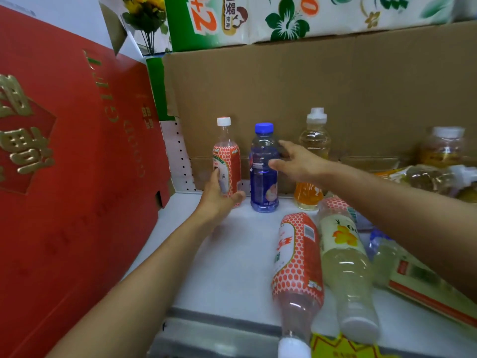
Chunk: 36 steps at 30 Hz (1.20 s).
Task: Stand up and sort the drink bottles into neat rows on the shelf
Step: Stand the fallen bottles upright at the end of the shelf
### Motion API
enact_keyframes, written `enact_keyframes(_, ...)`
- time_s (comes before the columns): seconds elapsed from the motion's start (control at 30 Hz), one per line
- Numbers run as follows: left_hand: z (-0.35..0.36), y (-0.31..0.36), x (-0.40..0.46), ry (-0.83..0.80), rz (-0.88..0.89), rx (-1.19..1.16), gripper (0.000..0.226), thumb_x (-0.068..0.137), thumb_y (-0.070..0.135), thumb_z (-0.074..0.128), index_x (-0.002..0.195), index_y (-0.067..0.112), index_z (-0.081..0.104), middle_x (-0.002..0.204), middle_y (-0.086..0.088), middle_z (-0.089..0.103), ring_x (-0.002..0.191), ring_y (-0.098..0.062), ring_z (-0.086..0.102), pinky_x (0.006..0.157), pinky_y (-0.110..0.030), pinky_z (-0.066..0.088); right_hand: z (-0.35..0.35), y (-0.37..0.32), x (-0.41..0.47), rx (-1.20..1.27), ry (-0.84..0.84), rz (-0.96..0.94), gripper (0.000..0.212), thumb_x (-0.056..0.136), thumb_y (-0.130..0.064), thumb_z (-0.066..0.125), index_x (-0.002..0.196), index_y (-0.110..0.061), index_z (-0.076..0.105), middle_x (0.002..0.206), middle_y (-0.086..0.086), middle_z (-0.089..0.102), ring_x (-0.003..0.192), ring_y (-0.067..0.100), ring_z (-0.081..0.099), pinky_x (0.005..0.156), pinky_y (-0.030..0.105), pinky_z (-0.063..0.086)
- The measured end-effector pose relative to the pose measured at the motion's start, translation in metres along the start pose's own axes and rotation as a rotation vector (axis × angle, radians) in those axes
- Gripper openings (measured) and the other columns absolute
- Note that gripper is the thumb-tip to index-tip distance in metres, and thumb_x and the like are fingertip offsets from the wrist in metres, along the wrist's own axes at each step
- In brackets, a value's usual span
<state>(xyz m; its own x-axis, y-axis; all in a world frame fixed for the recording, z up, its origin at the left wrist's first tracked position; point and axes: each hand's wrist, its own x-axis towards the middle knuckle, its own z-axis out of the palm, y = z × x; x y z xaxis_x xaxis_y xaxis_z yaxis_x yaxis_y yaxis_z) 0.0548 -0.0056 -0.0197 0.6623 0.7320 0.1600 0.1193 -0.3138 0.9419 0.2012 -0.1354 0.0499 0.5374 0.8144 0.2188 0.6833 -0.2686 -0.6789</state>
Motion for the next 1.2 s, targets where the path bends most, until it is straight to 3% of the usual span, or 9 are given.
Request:
enact_keyframes(0.17,0.016,0.013,-0.075,-0.205,0.18,0.207,0.082,0.088,0.036,0.069,0.153,0.04,0.02,0.159,0.01,0.029,0.144,-0.016,0.032,0.116,-0.043,0.032,-0.016,0.006,-0.082,-0.222,-0.172,-0.202,0.045,0.098,-0.023,0.055,0.142,-0.02,0.048,0.139,-0.009,0.048,0.123,0.003,0.043,0.089,0.006,0.034)
enact_keyframes(0.27,0.025,0.019,-0.118,-0.349,0.243,0.192,0.079,0.08,0.051,0.061,0.15,0.044,0.026,0.156,0.016,0.034,0.14,-0.005,0.035,0.116,-0.038,0.034,-0.029,0.021,-0.127,-0.362,-0.182,-0.378,0.038,0.097,-0.021,0.057,0.134,-0.026,0.055,0.139,-0.008,0.048,0.126,0.004,0.042,0.1,0.008,0.029)
enact_keyframes(0.4,0.026,0.02,-0.156,-0.416,0.308,0.128,0.053,0.089,0.035,0.059,0.14,0.039,0.046,0.144,0.019,0.049,0.128,0.009,0.046,0.105,-0.021,0.044,-0.043,0.043,-0.177,-0.53,-0.2,-0.532,0.044,0.094,-0.011,0.058,0.135,-0.029,0.056,0.146,-0.009,0.044,0.132,0.005,0.034,0.104,0.002,0.015)
enact_keyframes(0.53,0.018,0.011,-0.178,-0.334,0.408,0.184,0.033,0.098,0.012,0.055,0.127,0.022,0.065,0.14,0.011,0.056,0.131,0.001,0.048,0.105,-0.018,0.042,-0.04,0.056,-0.206,-0.624,-0.299,-0.602,0.06,0.087,-0.006,0.06,0.14,-0.033,0.049,0.153,-0.007,0.035,0.139,0.012,0.031,0.11,0.016,0.019)
enact_keyframes(0.63,0.009,0.007,-0.192,-0.335,0.456,0.266,0.055,0.092,-0.016,0.049,0.125,0.024,0.068,0.145,0.01,0.051,0.138,-0.003,0.042,0.11,-0.022,0.039,-0.033,0.062,-0.214,-0.688,-0.256,-0.675,0.065,0.082,-0.022,0.07,0.141,-0.033,0.046,0.151,-0.002,0.038,0.138,0.021,0.035,0.11,0.038,0.035)
enact_keyframes(0.77,0.012,0.003,-0.213,-0.43,0.461,0.327,0.058,0.086,0.003,0.073,0.135,0.029,0.059,0.155,0.019,0.034,0.144,0.002,0.028,0.112,-0.022,0.037,-0.02,0.063,-0.215,-0.741,-0.2,-0.738,0.064,0.071,-0.037,0.082,0.129,-0.023,0.059,0.136,0.004,0.056,0.124,0.031,0.05,0.093,0.042,0.047)
enact_keyframes(0.9,0.022,-0.005,-0.213,-0.242,0.694,0.504,0.054,0.08,0.029,0.077,0.132,0.029,0.062,0.153,0.014,0.04,0.142,-0.007,0.034,0.113,-0.042,0.038,-0.018,0.065,-0.213,-0.77,-0.168,-0.787,0.062,0.07,-0.038,0.083,0.125,-0.021,0.06,0.129,0.003,0.062,0.117,0.034,0.056,0.085,0.044,0.053)
enact_keyframes(1.03,0.032,0.008,-0.208,-0.052,0.86,0.481,0.046,0.084,0.029,0.073,0.128,0.022,0.063,0.145,0.007,0.052,0.138,-0.013,0.043,0.112,-0.036,0.039,-0.021,0.067,-0.215,-0.696,-0.1,-0.804,0.052,0.083,-0.054,0.056,0.128,-0.028,0.049,0.133,0.0,0.059,0.123,0.033,0.052,0.08,0.049,0.057)
enact_keyframes(1.2,0.034,0.049,-0.178,0.123,0.67,0.278,0.04,0.091,0.02,0.068,0.13,0.021,0.061,0.127,0.01,0.064,0.12,-0.008,0.058,0.102,-0.029,0.048,-0.026,0.06,-0.209,-0.539,0.043,-0.762,0.05,0.084,-0.049,0.056,0.129,-0.033,0.044,0.13,-0.003,0.059,0.124,0.026,0.05,0.064,0.05,0.058)
